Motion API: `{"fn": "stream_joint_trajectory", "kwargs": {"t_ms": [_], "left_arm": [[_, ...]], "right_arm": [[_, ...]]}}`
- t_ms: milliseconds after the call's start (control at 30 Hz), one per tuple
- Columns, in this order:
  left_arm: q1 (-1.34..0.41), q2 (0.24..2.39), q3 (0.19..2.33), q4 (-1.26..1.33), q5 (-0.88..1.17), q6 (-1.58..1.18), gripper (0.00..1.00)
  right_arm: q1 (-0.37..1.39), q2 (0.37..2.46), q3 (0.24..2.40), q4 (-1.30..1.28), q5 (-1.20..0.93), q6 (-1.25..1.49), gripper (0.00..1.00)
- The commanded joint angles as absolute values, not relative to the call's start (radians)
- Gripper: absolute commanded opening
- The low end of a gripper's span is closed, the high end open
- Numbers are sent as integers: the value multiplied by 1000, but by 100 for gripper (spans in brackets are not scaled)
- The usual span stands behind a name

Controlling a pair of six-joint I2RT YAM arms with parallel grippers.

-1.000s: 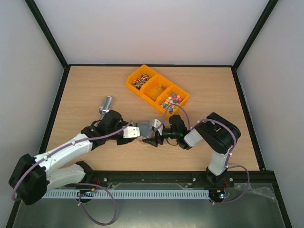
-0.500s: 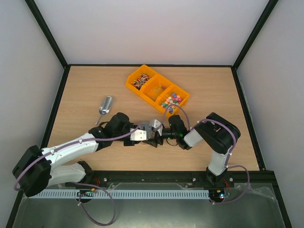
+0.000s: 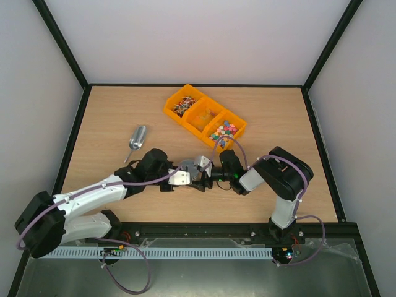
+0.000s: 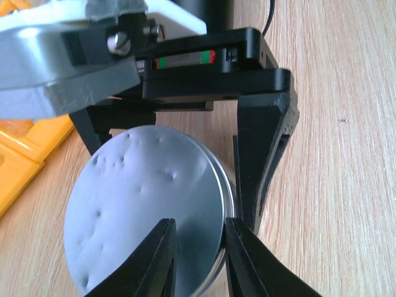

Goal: Pack the candies

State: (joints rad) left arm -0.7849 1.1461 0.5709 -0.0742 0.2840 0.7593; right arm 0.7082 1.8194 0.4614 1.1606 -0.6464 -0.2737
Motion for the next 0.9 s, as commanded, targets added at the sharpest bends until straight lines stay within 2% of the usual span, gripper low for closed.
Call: {"fn": "stream_joint_trajectory", "kwargs": {"t_ms": [0,333,433,500,567,600,733,867], "left_arm": [[-734,1107,535,-104,195,780,24],[-618,1080,559,-194,185,769,27],[-612,1033,604,-305,275,758,39],[-611,1004,622,-359,334,728,64],[-614,994,637,-382,374,679,82],[-616,998,641,-377,379,642,87],[-620,1076,675,-329,371,506,93],[-618,1128,705,-307,374,444,93]], "right_arm": [[720,1829,438,1145,-722,-330,40],[718,1830,439,1161,-693,-291,40],[719,1832,443,1169,-657,-266,40],[718,1833,446,1171,-632,-256,40],[719,1834,449,1172,-611,-248,40],[718,1836,451,1172,-603,-246,40],[720,1838,452,1173,-598,-245,41],[720,1839,451,1180,-597,-244,43]]}}
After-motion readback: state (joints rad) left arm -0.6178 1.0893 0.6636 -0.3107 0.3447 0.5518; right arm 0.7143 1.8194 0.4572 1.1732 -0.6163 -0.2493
